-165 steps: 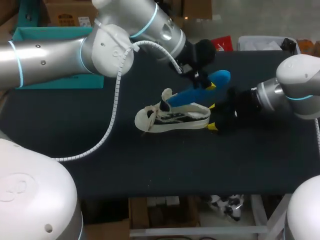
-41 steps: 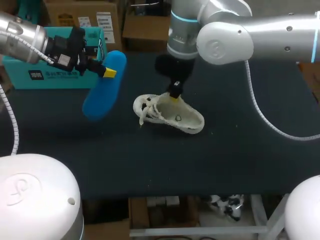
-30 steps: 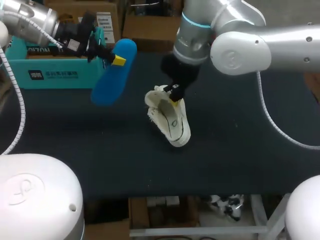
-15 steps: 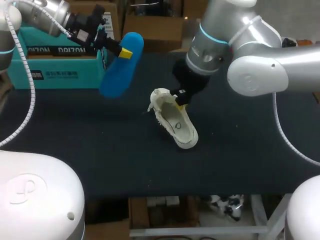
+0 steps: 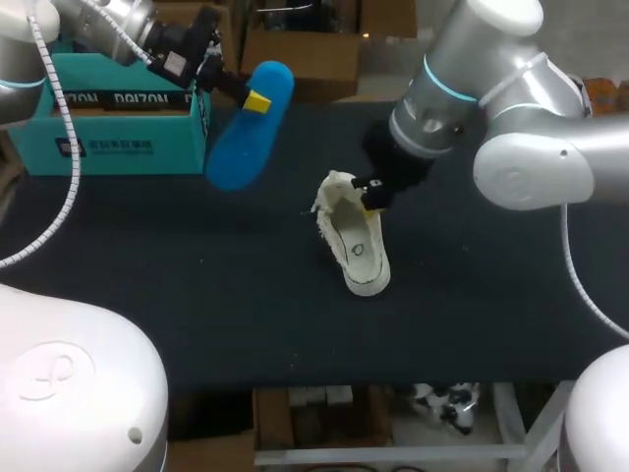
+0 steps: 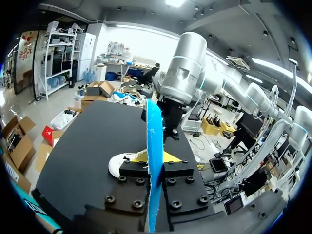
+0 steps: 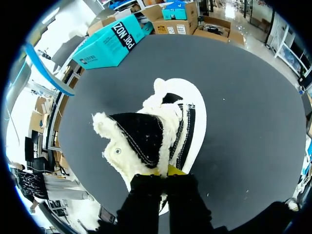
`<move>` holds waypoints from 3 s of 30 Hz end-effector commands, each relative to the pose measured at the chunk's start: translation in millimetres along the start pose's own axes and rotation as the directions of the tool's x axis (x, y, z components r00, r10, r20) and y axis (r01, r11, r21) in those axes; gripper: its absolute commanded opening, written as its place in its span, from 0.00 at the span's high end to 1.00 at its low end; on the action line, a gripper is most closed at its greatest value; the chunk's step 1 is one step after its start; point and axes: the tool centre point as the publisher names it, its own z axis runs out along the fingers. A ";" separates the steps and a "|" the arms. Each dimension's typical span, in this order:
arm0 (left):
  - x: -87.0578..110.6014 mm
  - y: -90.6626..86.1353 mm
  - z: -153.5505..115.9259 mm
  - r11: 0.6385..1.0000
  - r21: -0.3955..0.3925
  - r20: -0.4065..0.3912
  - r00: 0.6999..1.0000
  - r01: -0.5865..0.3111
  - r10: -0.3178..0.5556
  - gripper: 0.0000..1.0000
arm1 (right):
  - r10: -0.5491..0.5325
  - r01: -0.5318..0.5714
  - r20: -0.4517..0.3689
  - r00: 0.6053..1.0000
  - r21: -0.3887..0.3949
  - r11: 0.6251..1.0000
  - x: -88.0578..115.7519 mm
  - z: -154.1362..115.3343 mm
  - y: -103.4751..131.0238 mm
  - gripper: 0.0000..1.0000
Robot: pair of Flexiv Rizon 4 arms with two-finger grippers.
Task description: Open the shoe tongue, take the insole out of the shoe, put the insole back into the shoe, and pack the shoe into the shoebox
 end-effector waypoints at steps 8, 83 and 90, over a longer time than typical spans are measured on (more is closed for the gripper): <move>4.0 -4.9 8.4 1.000 -0.006 -0.042 0.999 -0.009 0.009 1.00 | 0.005 -0.006 -0.019 1.000 -0.045 0.999 -10.1 -7.1 -1.7 0.00; 155.7 -107.2 55.1 0.847 0.492 -0.096 0.979 0.202 -0.178 1.00 | 0.608 -0.536 -0.729 0.315 0.392 0.748 -42.2 -83.6 -78.7 0.00; 141.5 -85.2 58.4 0.819 0.488 -0.151 0.954 0.301 -0.261 1.00 | 0.608 -0.536 -0.729 0.315 0.392 0.748 -42.2 -83.6 -78.7 0.00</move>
